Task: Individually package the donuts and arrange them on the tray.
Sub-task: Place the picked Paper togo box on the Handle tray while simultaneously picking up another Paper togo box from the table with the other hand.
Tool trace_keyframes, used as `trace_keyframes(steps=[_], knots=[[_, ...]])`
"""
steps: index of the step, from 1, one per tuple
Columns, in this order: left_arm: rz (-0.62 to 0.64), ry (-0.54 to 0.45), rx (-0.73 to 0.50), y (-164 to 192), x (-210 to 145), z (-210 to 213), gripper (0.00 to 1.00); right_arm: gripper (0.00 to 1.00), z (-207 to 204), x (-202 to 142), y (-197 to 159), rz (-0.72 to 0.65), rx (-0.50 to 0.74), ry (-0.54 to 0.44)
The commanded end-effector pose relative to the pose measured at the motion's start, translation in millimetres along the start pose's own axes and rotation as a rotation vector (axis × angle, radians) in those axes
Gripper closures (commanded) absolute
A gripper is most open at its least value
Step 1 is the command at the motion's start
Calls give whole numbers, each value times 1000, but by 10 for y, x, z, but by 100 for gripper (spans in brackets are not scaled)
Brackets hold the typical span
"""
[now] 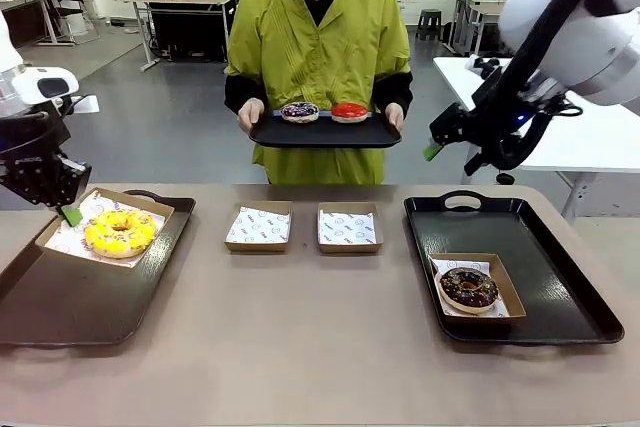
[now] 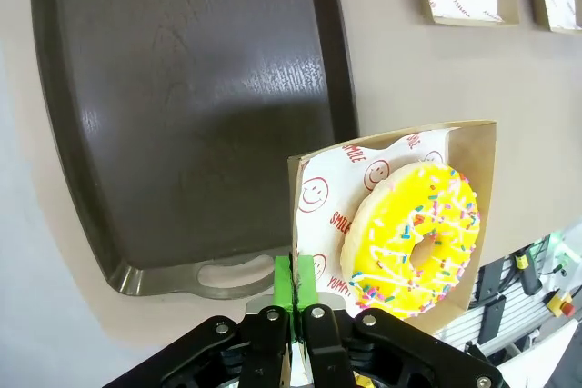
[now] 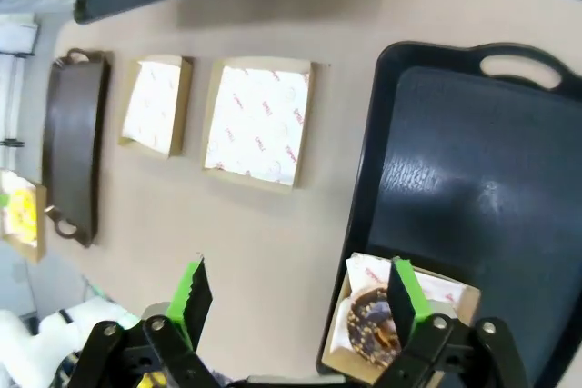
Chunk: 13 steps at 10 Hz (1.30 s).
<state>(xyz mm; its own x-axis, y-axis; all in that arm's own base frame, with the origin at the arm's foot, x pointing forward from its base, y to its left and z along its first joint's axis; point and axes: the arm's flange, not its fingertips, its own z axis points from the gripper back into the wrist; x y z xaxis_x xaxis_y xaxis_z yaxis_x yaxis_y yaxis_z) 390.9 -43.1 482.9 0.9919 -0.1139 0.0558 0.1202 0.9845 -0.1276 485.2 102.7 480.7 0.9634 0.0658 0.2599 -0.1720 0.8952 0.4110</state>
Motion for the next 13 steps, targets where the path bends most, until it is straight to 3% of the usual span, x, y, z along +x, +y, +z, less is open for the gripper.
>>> trace_keyframes(steps=[1, 9, 13], knots=[[-12, -18, 28, 39, 19, -19, 99, 0, 14, -31, -6, -14, -11, 14], [0, 0, 0, 0, 0, 0, 99, 0, -2, -7, -21, -4, -1, 2], [46, -35, 81, 254, -80, -252, 99, 0, -400, 309, 503, -39, -292, 30]])
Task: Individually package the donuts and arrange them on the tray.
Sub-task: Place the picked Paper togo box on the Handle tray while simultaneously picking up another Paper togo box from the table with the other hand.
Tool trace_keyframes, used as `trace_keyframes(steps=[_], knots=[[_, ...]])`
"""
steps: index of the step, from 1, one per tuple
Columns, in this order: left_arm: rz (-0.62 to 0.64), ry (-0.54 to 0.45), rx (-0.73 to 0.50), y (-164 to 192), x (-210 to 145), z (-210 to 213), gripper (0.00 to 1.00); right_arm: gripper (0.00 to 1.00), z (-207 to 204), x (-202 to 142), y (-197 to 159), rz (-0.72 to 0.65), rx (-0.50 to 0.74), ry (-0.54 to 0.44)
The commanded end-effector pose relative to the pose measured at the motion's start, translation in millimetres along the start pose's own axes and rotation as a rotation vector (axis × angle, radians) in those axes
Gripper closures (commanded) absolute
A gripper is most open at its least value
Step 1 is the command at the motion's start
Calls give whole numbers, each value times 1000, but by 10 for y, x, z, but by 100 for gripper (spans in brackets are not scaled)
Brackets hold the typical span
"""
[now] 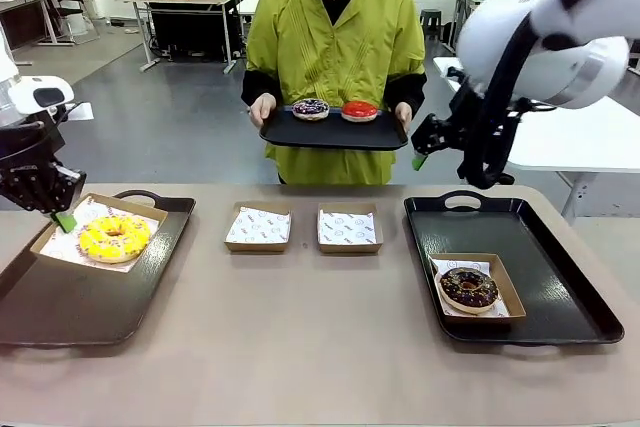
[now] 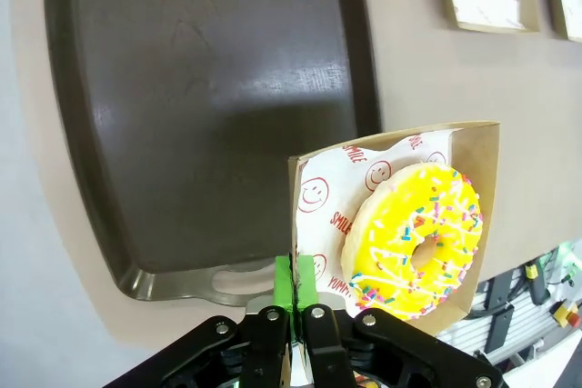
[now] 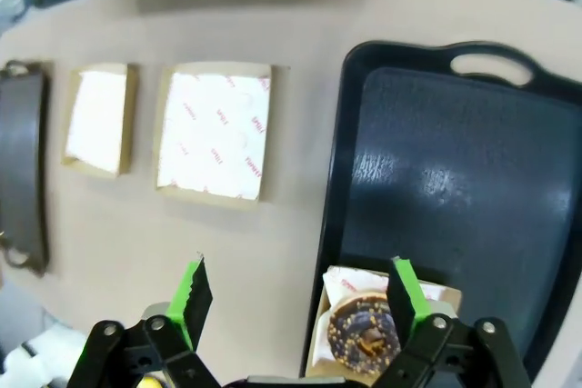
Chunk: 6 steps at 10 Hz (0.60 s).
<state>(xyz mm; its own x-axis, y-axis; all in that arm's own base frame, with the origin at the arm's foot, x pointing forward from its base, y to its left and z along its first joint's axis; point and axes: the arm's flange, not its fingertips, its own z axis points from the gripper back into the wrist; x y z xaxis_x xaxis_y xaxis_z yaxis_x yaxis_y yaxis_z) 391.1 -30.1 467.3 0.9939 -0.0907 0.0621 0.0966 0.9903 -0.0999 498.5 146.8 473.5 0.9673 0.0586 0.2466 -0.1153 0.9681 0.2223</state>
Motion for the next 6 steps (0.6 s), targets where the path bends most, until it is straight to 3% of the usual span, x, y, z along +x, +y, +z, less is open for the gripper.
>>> trace_keyframes(steps=[1, 5, 6], knots=[[50, -27, 94, 172, -101, -196, 99, 0, -192, 251, 312, -32, -118, 38], [126, -30, 119, 328, -285, -470, 99, 0, -825, 552, 861, -17, -224, 134], [78, -11, 110, 319, -186, -387, 99, 0, -1001, 571, 1002, -1, -235, 149]])
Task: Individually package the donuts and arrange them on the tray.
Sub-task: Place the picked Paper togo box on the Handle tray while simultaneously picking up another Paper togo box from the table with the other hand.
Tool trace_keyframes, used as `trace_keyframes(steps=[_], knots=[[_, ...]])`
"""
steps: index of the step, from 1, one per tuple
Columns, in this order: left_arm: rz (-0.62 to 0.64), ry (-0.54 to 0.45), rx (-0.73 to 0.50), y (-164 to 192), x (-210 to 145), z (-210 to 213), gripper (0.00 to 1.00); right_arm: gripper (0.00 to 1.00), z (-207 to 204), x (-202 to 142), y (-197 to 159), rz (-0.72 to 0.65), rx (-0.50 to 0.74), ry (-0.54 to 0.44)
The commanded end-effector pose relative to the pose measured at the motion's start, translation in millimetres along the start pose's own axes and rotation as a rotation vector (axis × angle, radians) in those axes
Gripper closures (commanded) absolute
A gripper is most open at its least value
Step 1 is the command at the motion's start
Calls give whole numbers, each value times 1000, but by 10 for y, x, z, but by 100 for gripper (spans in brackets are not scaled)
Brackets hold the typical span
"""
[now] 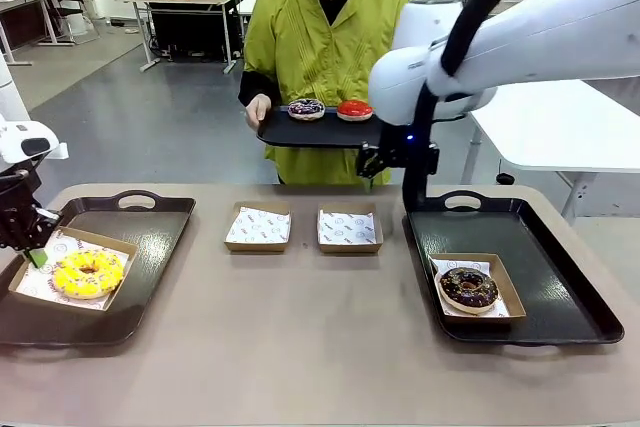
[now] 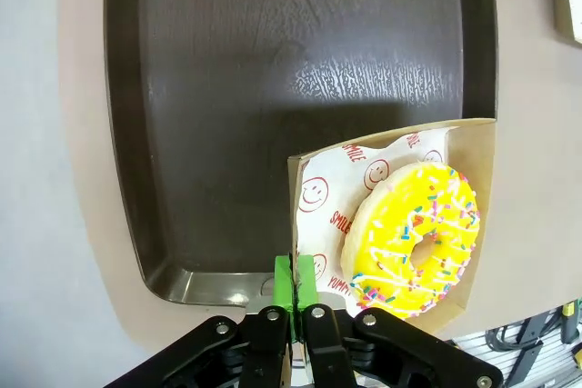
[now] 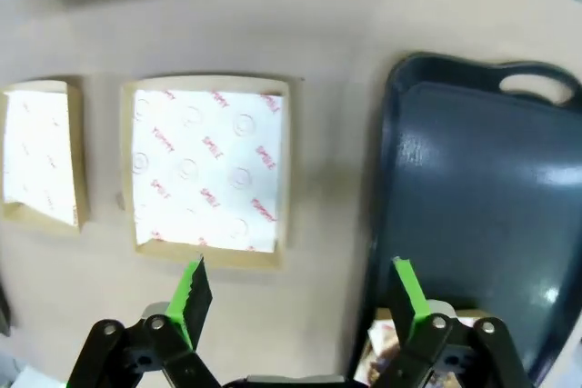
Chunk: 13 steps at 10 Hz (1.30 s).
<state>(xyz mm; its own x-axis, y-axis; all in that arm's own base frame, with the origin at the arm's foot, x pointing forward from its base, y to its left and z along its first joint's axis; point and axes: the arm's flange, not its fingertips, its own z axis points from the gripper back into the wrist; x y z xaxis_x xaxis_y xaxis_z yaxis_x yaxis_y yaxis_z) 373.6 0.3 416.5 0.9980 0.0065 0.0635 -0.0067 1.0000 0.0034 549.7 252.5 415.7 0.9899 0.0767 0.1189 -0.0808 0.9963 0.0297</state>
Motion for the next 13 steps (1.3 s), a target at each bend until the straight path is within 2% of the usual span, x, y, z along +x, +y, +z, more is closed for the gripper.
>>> trace_keyframes(steps=[1, 6, 13], knots=[[-19, -6, 0, -12, 47, 77, 99, 0, -157, 159, 280, 12, -44, 24], [-2, -3, -8, -47, 70, -73, 99, 0, -594, 37, 156, -42, -47, 17], [14, 23, -7, -189, 152, -364, 99, 0, -756, -47, 60, -47, 50, -44]])
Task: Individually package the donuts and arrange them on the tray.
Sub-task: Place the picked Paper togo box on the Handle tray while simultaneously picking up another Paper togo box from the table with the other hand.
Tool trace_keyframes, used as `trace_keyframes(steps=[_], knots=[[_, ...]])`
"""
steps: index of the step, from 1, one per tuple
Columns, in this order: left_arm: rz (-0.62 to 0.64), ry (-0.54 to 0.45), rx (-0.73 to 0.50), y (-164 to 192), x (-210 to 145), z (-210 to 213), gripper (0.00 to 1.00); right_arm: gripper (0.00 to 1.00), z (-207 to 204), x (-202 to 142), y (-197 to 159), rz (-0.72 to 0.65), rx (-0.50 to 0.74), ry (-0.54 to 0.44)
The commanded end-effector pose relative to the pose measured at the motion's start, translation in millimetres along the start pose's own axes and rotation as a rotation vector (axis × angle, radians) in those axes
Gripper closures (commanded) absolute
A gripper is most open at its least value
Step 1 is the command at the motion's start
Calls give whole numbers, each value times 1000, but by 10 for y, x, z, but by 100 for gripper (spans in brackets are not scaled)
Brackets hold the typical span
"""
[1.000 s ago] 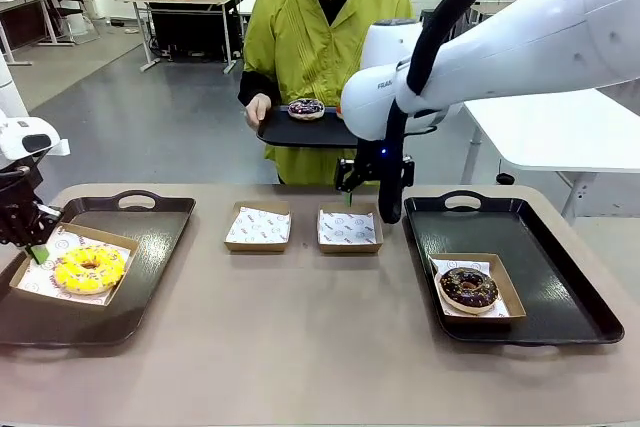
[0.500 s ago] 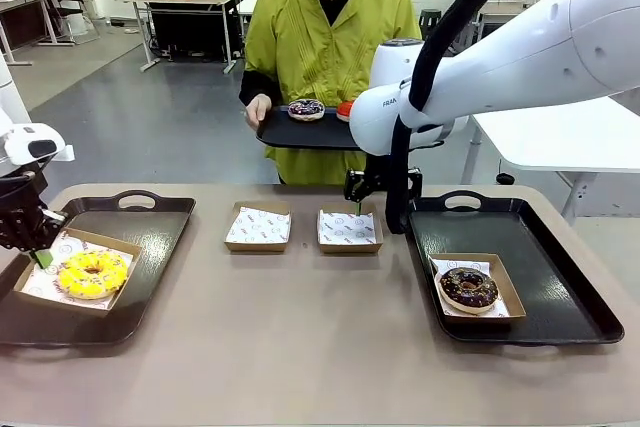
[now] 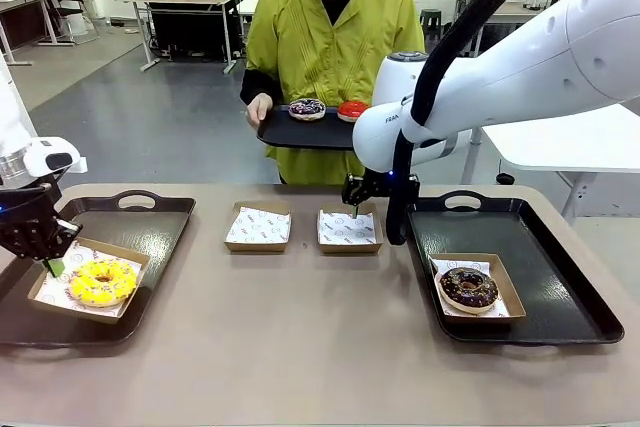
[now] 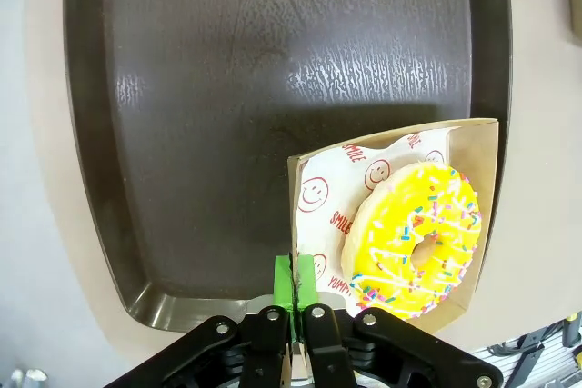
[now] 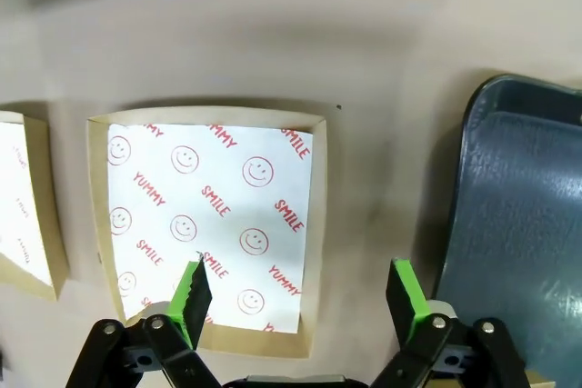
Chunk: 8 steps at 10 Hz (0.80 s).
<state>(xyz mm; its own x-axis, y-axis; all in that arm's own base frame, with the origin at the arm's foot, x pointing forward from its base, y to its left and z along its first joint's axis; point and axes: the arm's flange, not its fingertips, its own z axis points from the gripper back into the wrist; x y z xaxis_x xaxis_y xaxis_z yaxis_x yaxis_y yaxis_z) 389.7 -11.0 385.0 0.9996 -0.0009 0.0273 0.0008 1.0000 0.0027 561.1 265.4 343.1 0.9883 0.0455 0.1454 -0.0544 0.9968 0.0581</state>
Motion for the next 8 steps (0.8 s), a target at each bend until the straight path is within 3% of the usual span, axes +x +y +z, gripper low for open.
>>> trace_keyframes(steps=[1, 8], knots=[[24, -7, -13, -97, 20, -56, 99, 0, -32, -84, -52, -20, 27, -16], [28, 24, -9, -174, 74, -176, 99, 0, -101, -94, -114, -34, 31, -8]])
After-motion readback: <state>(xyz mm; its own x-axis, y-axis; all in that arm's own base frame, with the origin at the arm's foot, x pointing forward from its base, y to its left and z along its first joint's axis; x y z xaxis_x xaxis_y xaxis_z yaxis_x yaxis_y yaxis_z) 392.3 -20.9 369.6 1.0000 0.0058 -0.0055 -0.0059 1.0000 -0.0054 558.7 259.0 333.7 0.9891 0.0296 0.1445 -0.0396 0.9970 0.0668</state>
